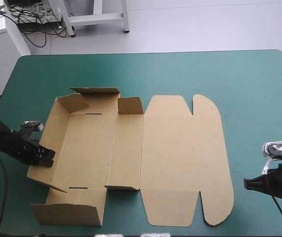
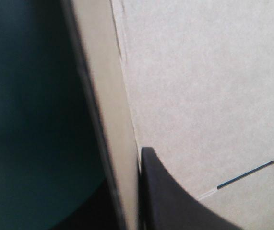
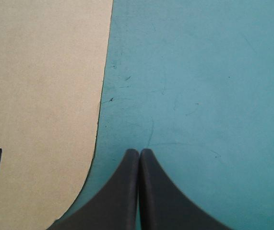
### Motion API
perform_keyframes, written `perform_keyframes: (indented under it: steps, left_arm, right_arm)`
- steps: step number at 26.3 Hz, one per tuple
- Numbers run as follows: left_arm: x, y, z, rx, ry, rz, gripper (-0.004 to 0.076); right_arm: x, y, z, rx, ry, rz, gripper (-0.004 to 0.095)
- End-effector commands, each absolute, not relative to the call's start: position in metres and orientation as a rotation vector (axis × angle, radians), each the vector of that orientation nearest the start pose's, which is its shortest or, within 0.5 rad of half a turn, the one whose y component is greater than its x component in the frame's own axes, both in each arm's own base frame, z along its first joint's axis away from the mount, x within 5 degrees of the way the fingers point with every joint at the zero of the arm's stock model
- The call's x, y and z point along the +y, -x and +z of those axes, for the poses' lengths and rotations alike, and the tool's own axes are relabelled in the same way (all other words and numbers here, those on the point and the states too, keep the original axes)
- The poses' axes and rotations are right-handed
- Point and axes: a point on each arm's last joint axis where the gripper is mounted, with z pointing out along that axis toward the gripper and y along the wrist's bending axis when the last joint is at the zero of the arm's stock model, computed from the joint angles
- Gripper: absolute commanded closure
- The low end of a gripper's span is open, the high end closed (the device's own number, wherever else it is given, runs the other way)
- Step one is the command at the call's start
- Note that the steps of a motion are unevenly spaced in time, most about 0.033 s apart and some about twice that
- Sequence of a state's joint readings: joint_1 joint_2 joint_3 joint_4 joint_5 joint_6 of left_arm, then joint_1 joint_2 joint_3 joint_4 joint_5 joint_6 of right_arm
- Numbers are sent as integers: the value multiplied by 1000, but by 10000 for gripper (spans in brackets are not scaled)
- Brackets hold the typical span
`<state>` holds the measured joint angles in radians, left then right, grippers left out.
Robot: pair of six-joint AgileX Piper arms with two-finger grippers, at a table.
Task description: Fold the box
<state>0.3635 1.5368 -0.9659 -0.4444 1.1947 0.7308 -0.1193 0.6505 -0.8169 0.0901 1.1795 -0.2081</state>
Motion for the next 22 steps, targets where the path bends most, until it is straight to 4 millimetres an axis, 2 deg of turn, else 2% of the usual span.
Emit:
perform_keyframes:
  steps: [1,5,6,12,18,22]
  left_arm:
    - [46,-263,248,2894,-357,-473,734]
    - [19,-290,282,2765,-559,-188,734]
    - [5,-299,295,2691,-649,-81,734]
    - [-58,-322,342,2288,-964,239,734]
    - [-124,-328,379,1808,-1163,501,734]
    - [-166,-318,390,1533,-1287,544,734]
  right_arm:
    - [-3,-93,346,2423,105,-31,928]
    - [-3,-94,346,2420,104,-31,928]
    - [-3,-94,346,2420,101,-30,928]
    - [-3,-94,346,2416,100,-28,928]
    - [0,-94,346,2415,97,19,928]
    - [0,-94,346,2415,96,22,928]
